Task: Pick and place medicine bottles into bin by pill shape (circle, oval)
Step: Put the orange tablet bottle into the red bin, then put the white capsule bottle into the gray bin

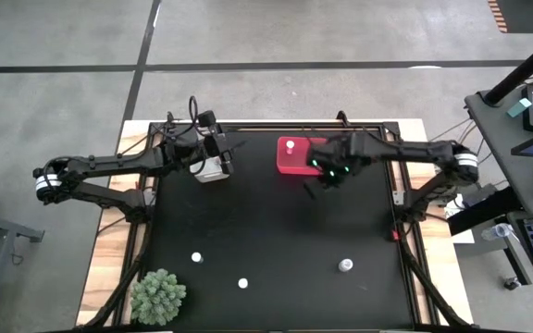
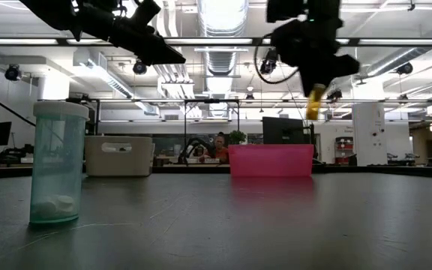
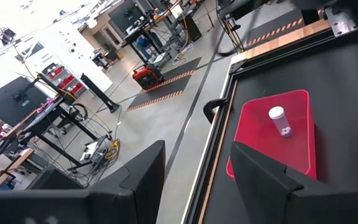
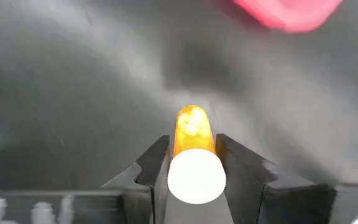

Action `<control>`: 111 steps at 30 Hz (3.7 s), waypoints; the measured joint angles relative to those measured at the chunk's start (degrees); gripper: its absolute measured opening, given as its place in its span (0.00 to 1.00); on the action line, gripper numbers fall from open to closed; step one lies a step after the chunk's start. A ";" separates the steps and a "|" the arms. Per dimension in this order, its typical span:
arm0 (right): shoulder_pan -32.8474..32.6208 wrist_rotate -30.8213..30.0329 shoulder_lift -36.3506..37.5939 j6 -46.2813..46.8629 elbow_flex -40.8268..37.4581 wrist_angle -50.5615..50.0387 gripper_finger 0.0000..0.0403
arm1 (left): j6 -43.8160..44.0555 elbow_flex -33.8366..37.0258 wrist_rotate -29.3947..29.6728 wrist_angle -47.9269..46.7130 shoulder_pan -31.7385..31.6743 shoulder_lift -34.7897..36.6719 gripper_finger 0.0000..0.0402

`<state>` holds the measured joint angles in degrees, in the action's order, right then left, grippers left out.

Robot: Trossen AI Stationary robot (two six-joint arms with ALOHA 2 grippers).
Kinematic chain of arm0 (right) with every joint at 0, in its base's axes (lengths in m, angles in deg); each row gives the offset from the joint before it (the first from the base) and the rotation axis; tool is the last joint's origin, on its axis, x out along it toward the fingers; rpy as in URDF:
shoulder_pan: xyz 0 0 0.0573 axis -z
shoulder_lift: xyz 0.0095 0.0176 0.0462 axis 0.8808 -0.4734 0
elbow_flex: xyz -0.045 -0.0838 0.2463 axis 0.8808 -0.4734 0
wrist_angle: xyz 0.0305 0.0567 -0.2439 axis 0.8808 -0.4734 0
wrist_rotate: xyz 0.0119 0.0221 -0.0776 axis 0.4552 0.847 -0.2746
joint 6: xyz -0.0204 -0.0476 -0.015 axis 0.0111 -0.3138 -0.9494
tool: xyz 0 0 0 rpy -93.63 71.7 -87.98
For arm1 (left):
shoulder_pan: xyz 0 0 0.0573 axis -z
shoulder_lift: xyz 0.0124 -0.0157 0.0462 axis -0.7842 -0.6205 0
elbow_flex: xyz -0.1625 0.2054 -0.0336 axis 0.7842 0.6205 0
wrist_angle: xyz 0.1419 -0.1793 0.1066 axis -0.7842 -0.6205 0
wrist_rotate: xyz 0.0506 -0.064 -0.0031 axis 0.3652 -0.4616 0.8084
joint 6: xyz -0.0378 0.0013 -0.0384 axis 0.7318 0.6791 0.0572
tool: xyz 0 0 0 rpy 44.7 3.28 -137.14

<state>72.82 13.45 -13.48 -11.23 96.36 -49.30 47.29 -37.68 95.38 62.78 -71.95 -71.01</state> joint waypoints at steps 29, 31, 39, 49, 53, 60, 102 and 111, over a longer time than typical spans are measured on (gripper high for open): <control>20.39 0.33 -25.22 -31.31 27.78 -6.63 0.28 | -0.04 0.06 -0.01 0.00 0.00 0.00 0.42; 20.91 0.33 -26.22 -32.01 27.78 -5.92 0.28 | -0.04 0.06 0.00 0.00 0.00 0.00 0.42; 21.87 0.34 -30.44 -34.04 27.78 -4.70 0.28 | -0.07 0.06 -0.02 0.02 0.00 0.00 0.42; 21.96 0.61 -33.92 -35.31 27.78 -3.12 0.28 | -0.07 0.06 -0.02 0.02 0.00 0.00 0.42; 21.96 0.62 -34.00 -35.20 27.78 -1.76 0.28 | -0.08 0.06 -0.02 0.05 0.00 0.00 0.42; 21.48 1.70 -34.03 -34.15 27.78 -0.58 0.28 | -0.09 0.06 -0.02 0.09 0.00 0.00 0.42; 20.61 2.95 -31.75 -33.68 27.50 2.69 0.47 | -0.11 0.08 -0.02 0.09 0.00 0.00 0.42; 17.74 -1.36 -20.89 -36.36 24.35 4.89 0.48 | -0.11 0.08 -0.02 0.11 0.02 0.00 0.42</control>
<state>90.56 12.09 -34.37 -47.60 120.71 -44.41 47.18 -37.60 95.36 62.89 -71.93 -71.01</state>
